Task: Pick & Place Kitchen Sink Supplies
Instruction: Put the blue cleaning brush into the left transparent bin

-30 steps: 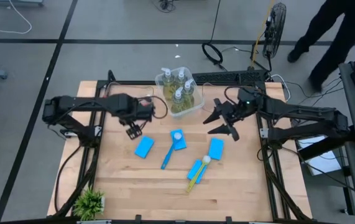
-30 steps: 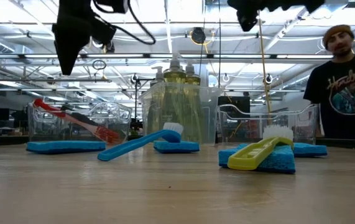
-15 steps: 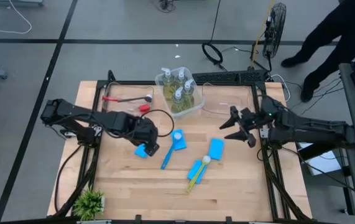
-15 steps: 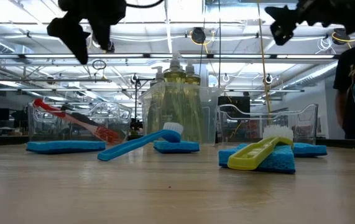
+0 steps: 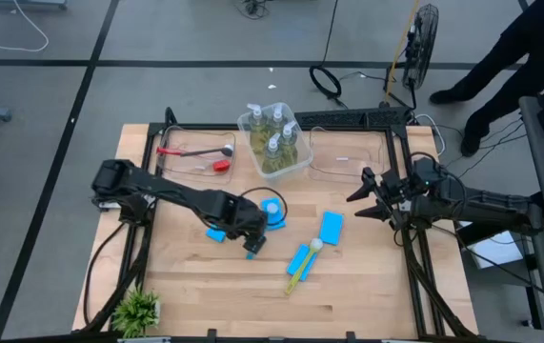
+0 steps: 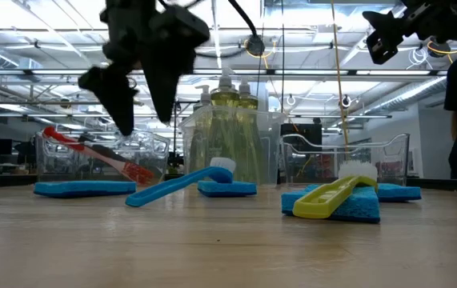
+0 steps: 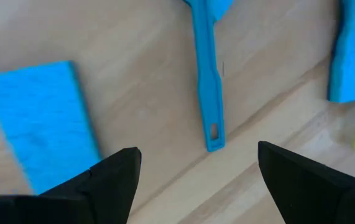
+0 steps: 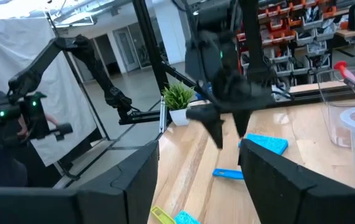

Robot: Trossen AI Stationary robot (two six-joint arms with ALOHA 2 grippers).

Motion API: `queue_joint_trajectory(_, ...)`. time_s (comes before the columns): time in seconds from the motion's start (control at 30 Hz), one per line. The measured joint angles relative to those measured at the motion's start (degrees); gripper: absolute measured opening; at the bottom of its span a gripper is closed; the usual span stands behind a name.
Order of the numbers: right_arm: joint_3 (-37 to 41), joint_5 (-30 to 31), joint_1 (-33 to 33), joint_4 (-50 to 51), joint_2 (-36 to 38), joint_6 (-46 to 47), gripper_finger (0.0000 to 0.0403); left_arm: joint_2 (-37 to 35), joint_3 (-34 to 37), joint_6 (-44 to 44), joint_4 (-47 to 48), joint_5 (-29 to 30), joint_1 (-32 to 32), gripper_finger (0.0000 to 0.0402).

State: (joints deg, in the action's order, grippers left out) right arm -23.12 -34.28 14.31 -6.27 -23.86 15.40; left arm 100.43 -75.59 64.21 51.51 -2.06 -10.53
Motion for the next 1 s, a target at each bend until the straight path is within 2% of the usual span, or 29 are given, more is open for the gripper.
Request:
queue_joint_trajectory(0.23,0.3,0.1,0.0,0.0,0.2,0.0,0.0210,5.1,0.0,-0.1,-8.0,-2.2,1.8,0.0318)
queue_joint_trajectory(0.37,0.3,0.1,0.0,0.2,0.2,0.0,0.0210,6.0,0.0,-0.5,-11.0,0.2,2.3,0.0325)
queue_joint_trajectory(0.5,0.3,0.1,0.0,0.2,0.2,0.4,0.0210,7.3,-0.1,-1.6,-11.6,3.1,2.3,0.0328)
queue_joint_trajectory(0.77,0.3,0.2,0.0,0.4,0.2,0.6,0.0210,11.8,0.0,-3.3,-11.4,3.6,2.3,0.0328)
queue_joint_trajectory(1.0,0.3,0.2,0.0,0.4,0.2,1.0,0.0210,13.8,-0.1,-6.3,-11.0,-0.6,1.7,0.0328)
